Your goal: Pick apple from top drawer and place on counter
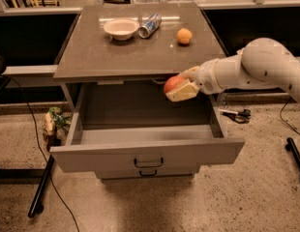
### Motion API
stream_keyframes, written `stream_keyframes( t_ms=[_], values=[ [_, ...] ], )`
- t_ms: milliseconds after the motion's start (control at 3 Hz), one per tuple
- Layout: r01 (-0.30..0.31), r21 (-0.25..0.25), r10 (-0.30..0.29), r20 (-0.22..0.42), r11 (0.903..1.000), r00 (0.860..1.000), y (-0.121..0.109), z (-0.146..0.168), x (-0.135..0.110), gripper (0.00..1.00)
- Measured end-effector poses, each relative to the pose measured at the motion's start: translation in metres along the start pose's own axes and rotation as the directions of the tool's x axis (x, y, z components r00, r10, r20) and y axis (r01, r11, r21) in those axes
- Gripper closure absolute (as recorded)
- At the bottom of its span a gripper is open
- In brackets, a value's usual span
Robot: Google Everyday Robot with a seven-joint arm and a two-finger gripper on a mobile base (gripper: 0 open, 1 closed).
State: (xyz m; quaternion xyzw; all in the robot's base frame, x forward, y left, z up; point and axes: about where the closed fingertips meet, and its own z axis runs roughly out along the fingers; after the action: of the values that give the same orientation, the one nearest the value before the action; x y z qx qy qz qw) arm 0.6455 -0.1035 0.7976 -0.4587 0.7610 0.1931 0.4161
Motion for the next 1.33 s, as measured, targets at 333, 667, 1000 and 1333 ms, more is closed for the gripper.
stream_keyframes(
  t_ms=[333, 667, 1000, 1333],
  values=[
    [0.135, 0.031, -0.137, 0.081, 0.9903, 0.987, -0.020, -0.023, -0.059, 1.00],
    [0.134, 0.029, -0.136, 0.080, 0.9906, 0.988, -0.019, -0.023, -0.059, 1.00],
    [0.119, 0.036, -0.121, 0.079, 0.9923, 0.989, -0.025, -0.019, -0.069, 1.00],
    [0.119, 0.046, -0.121, 0.051, 0.9918, 0.991, -0.041, -0.016, -0.096, 1.00]
  ],
)
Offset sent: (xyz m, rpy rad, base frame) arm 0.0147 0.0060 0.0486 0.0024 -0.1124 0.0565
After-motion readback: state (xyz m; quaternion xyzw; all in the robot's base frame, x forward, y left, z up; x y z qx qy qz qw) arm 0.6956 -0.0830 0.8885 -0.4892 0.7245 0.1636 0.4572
